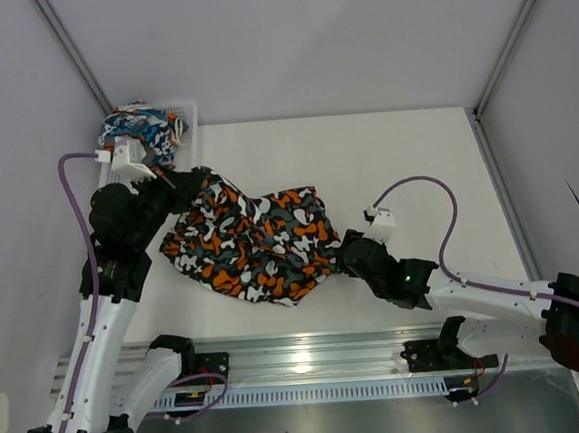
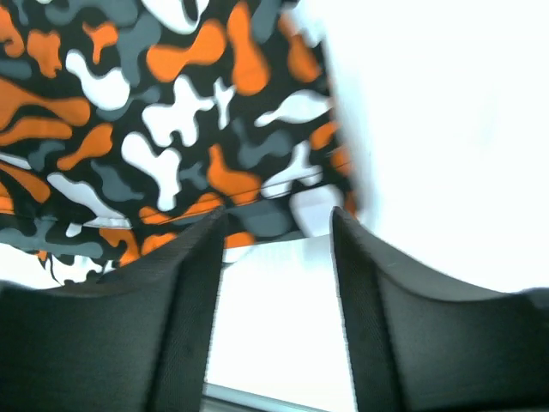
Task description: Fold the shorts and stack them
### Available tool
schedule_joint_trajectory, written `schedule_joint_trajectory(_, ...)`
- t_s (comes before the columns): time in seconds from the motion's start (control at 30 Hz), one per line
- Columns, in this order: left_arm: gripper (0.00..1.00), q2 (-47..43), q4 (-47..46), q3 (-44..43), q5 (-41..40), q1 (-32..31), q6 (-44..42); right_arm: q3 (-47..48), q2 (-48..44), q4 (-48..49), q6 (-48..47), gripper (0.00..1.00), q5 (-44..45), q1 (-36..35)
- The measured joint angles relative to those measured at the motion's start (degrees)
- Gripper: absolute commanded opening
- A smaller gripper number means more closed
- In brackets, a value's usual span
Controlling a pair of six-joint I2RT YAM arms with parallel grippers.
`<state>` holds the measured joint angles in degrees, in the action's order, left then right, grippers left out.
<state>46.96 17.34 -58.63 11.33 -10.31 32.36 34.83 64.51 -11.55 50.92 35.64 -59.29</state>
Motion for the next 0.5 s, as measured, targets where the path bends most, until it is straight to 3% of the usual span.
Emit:
schedule_joint_trajectory(0.17,0.0,-1.7,0.0,-0.4,-0.1,0.1,-1.9,0.0,-6.3,-0.7,-1.2,0.58,0.8,1.5)
schedule_joint_trajectory(0.3,0.0,-2.3,0.2,-0.4,-0.2,0.1,-2.6,-0.7,-9.2,0.5,-4.0,0.53,-3.1,7.7)
schedule_joint_trajectory(0.5,0.0,-2.6,0.6,-0.2,-0.2,0.1,-3.0,-2.3,-5.6,4.0,-11.1,0.52,-19.6,18.9)
